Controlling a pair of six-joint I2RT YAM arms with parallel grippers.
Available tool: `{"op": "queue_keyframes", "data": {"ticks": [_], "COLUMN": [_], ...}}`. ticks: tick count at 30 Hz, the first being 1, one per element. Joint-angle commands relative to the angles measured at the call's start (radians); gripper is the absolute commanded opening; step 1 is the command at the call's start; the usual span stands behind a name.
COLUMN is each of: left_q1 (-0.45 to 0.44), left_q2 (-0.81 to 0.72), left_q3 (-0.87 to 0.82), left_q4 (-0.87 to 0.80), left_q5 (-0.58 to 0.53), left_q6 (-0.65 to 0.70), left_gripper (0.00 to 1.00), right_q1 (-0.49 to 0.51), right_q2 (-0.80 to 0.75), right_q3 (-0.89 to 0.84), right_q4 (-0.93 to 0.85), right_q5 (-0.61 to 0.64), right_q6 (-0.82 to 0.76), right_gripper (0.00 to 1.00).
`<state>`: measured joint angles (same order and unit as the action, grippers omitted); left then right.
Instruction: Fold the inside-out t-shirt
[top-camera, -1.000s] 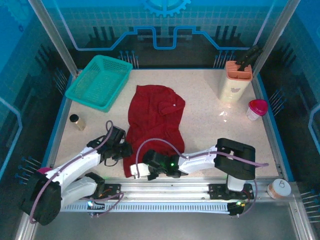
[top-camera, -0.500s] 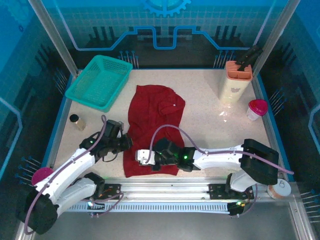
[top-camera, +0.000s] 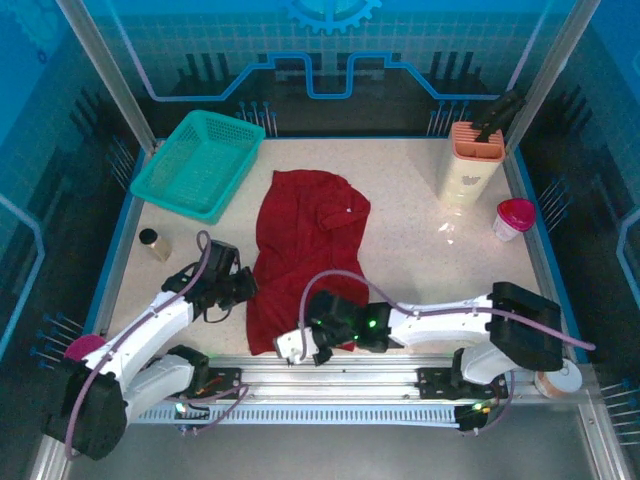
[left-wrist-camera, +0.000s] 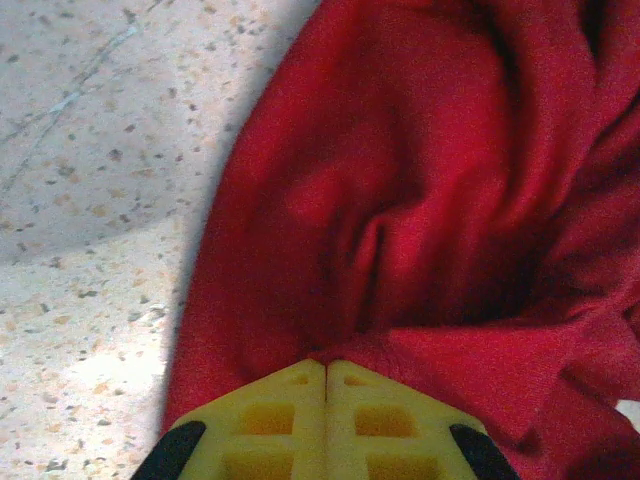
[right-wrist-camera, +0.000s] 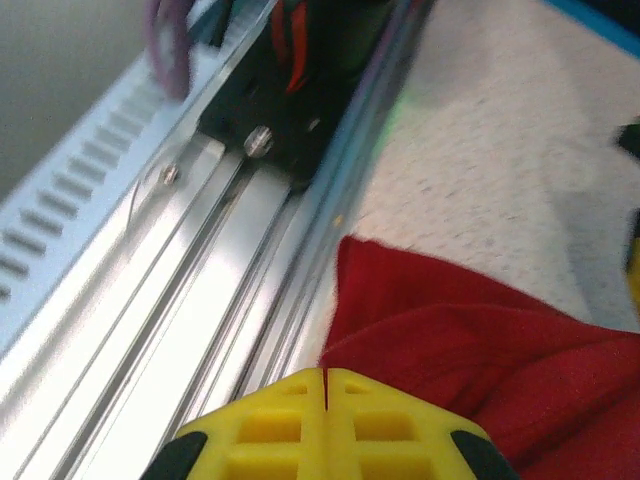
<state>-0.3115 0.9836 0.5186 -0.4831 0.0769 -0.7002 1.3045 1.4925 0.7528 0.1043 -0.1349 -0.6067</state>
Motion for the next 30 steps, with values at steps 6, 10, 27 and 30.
{"op": "queue_keyframes", "data": {"ticks": [6,10,27,30], "left_q1": [0.047,0.072,0.141,0.143], "left_q2": [-0.018,-0.056,-0.093,-0.047], "left_q3": [-0.042,-0.046,-0.032,0.011], "left_q4": [0.015,-0.005,0.0,-0.057], "left_q5": [0.001,0.002,0.076,0.09], "left_q6": [0.034,0.037,0.03,0.015], "left_gripper": [0.0,0.0,0.03,0.55], "right_q1": [0.087,0.075,-0.211,-0.211], "right_q2": [0.182,0.248,-0.101,-0.048], "right_q3": [0.108,0.072,-0.181,-0.181], "right_q4": [0.214,0.473,0.172,0.149], "right_q5": [-0.046,-0.178,-0.031,0.055], "right_q6": [0.093,0.251,0.28,0.315], "right_gripper": [0.05,0.21,0.39,0.4]}}
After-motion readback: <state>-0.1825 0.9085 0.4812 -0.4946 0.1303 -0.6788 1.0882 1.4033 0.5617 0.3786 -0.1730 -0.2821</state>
